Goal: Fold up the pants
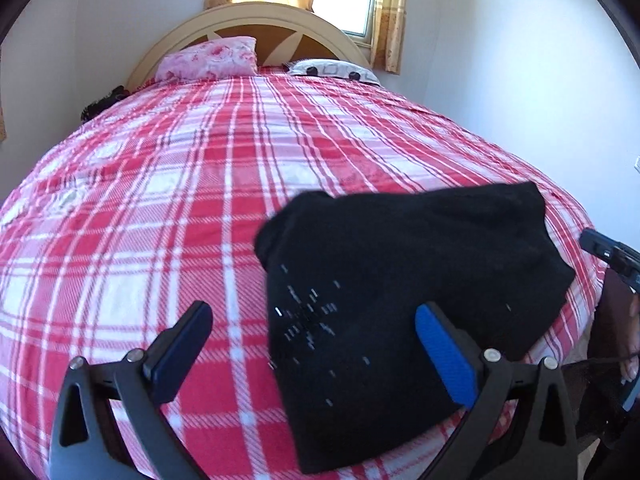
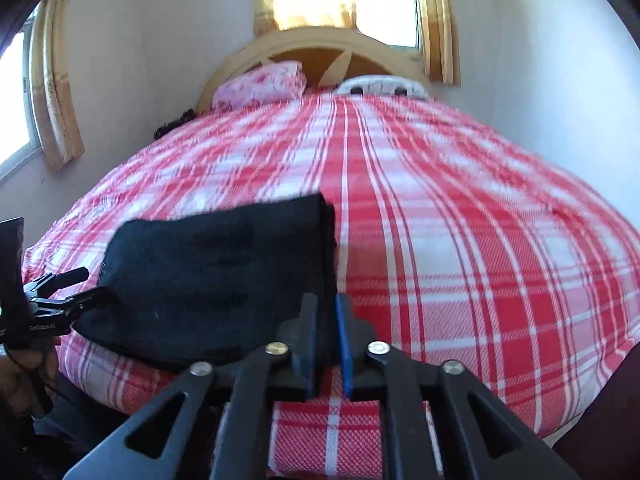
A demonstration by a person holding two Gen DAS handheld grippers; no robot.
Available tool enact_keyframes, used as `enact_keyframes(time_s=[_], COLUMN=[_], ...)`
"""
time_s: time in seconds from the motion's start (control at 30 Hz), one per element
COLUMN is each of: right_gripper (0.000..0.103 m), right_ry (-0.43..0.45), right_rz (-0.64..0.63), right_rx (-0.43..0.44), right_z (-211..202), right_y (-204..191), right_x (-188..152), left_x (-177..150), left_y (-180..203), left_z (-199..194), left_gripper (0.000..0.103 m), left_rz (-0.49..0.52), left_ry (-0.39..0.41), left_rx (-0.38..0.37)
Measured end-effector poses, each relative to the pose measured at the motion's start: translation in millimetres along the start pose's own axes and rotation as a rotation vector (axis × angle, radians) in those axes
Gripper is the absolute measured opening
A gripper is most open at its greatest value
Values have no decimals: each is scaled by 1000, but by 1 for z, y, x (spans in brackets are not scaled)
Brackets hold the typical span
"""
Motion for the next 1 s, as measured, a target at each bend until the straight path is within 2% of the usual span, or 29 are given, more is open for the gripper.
enact_keyframes(time_s=[0.03, 0.07, 0.1, 0.2, 0.37, 0.47, 0.57, 0.7, 1.0], right_gripper=[43, 60, 63, 63, 63, 63, 63, 63, 63], right_ry=[23, 42, 46, 13, -69, -67, -74, -63, -56], right_rz=[-5, -10, -17, -41, -45, -86, -132, -118, -138], right_rx=[12, 43, 78, 165, 163, 141, 116, 128, 116], right_z=[-3, -3, 0, 17, 46, 51, 54, 56, 52], right_y=[-4, -11, -19, -39, -48, -49, -51, -46, -47], right_x=[3, 9, 14, 21, 10, -1, -4, -6, -9], left_x=[7, 13, 19, 34, 42, 43, 43, 44, 42], left_y=[-2, -4, -7, -21, -28, -25, -23, -26, -26], left_z=[2, 5, 10, 27, 43, 53, 61, 68, 50], left_gripper=[103, 103, 103, 103, 96, 92, 92, 92, 94], left_rz=[8, 18, 26, 15, -15, -19, -14, -24, -27], left_ry=[13, 24, 25, 0, -31, -53, -60, -80, -76], left_rx=[10, 21, 35, 35, -19, -34, -11, 6, 24])
Point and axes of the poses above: each gripper's, at about its wrist camera, not at the fingertips, and z roughly the way its jaws point, y to its right, x to its top, the point moved 2 cm from there along z, roughly the way its jaws point, and after that the axes turned 7 degrees about -z, right-handed, at the moved point
